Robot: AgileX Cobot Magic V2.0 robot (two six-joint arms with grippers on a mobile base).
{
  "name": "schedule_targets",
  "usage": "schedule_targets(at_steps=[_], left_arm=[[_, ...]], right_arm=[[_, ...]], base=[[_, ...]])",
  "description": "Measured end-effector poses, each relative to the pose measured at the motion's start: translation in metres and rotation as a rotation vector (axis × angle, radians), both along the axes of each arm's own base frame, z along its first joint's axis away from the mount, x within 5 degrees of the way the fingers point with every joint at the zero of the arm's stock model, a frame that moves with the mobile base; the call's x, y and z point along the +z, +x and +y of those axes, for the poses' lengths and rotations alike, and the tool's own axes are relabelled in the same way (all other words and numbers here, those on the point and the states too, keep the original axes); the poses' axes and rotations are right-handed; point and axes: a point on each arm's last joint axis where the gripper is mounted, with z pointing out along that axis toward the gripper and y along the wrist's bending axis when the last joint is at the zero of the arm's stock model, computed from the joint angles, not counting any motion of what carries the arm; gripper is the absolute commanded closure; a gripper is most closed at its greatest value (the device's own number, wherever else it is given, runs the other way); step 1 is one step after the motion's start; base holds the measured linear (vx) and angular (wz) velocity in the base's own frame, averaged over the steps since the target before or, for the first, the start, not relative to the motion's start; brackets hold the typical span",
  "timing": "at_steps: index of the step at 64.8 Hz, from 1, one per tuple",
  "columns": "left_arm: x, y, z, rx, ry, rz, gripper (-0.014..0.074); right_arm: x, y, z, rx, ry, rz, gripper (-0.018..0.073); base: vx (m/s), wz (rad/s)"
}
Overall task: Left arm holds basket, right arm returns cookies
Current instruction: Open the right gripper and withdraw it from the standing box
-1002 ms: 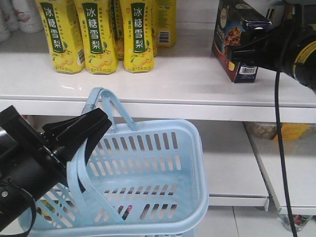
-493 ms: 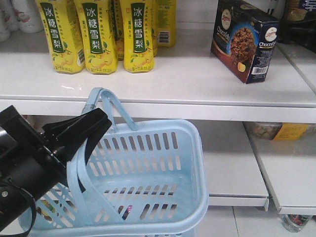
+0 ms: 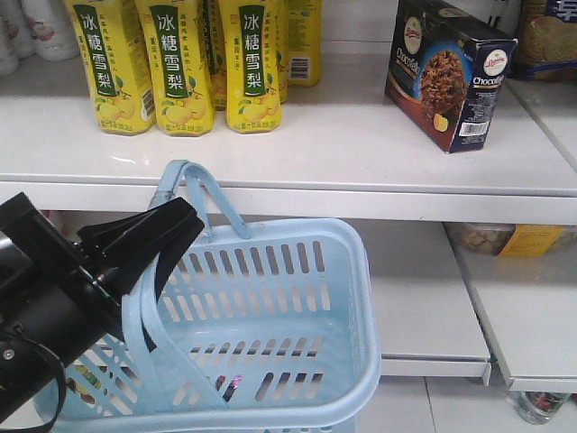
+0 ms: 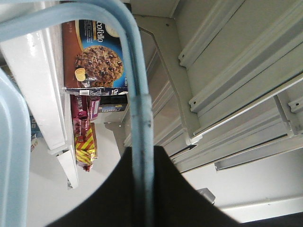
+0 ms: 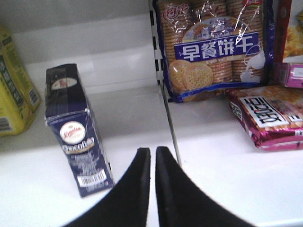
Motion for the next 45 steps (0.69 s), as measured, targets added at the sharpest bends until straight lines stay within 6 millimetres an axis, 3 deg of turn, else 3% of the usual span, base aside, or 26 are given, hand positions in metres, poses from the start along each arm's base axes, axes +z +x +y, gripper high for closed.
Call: schedule_targets(at_steps=[29, 45], left_arm=[[0.0, 0.0, 0.0, 0.0, 0.0, 0.0, 0.0596], [0.0, 0.0, 0.0, 0.001, -0.001, 0.0, 0.0596]], right_arm=[[0.009, -0.07, -0.018, 0.131, -0.038, 0.014, 0.0562], [0.006, -0.093, -0.028, 0.122, -0.021, 0.041, 0.0562]], base=[[0.0, 0.0], [0.0, 0.0]])
